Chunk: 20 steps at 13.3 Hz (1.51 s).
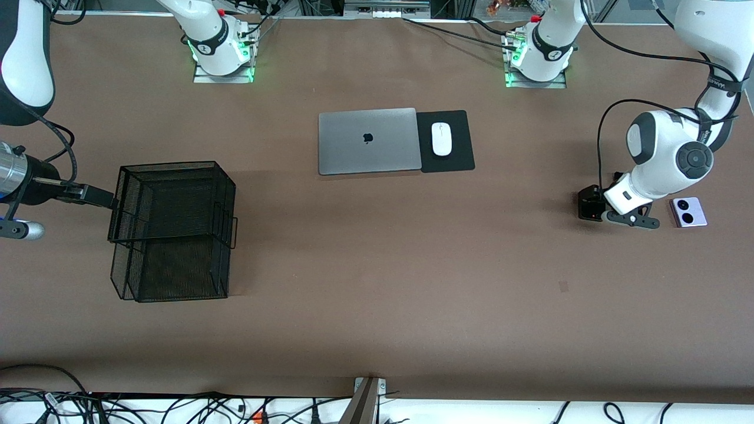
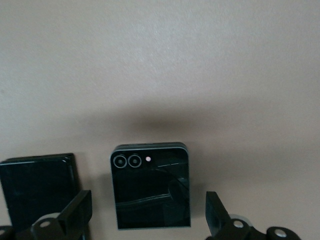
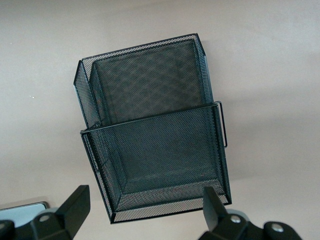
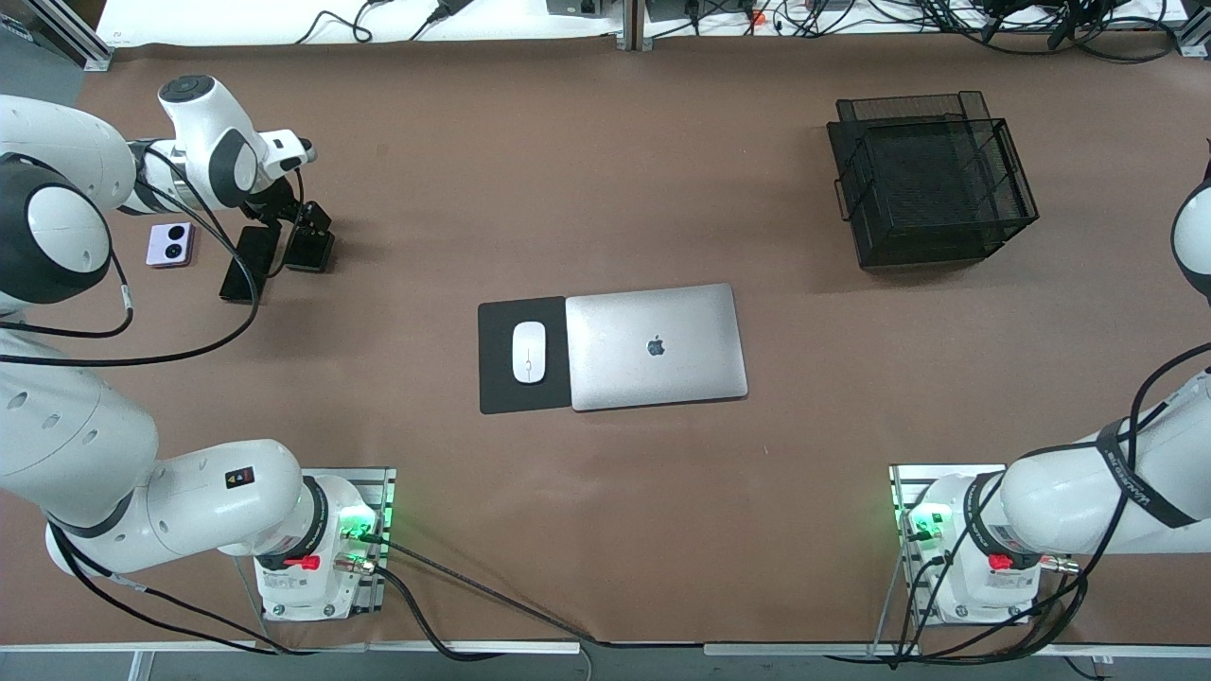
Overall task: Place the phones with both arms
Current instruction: 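Align and close the left gripper on the small black flip phone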
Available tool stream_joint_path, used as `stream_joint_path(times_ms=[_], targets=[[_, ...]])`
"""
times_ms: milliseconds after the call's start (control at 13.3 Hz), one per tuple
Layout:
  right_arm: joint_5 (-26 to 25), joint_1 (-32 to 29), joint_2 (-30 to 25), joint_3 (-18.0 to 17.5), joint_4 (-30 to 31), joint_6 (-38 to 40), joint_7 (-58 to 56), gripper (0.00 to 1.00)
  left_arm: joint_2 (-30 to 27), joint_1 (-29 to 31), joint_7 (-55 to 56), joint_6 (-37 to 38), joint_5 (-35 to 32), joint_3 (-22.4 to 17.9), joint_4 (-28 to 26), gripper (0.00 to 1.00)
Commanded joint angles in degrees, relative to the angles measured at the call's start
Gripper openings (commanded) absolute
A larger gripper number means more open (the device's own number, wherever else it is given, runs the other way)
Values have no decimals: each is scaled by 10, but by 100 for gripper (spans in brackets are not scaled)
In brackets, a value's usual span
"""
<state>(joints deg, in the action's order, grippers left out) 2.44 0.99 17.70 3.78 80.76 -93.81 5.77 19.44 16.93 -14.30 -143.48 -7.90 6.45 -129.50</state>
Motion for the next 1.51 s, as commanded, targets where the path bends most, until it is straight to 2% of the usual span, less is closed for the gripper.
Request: stream_joint_path(times_ms=[0, 452, 1433], targets=[[-1, -1, -10, -1, 9, 1, -2, 100, 12, 3, 10, -30, 0, 4, -8, 100], [-1, -1, -9, -1, 9, 1, -1, 100, 50, 4, 27, -73, 0, 3, -7, 100], [-2, 1, -9, -2, 9, 0, -1, 100, 50, 9, 31, -74, -3, 1, -2, 100]])
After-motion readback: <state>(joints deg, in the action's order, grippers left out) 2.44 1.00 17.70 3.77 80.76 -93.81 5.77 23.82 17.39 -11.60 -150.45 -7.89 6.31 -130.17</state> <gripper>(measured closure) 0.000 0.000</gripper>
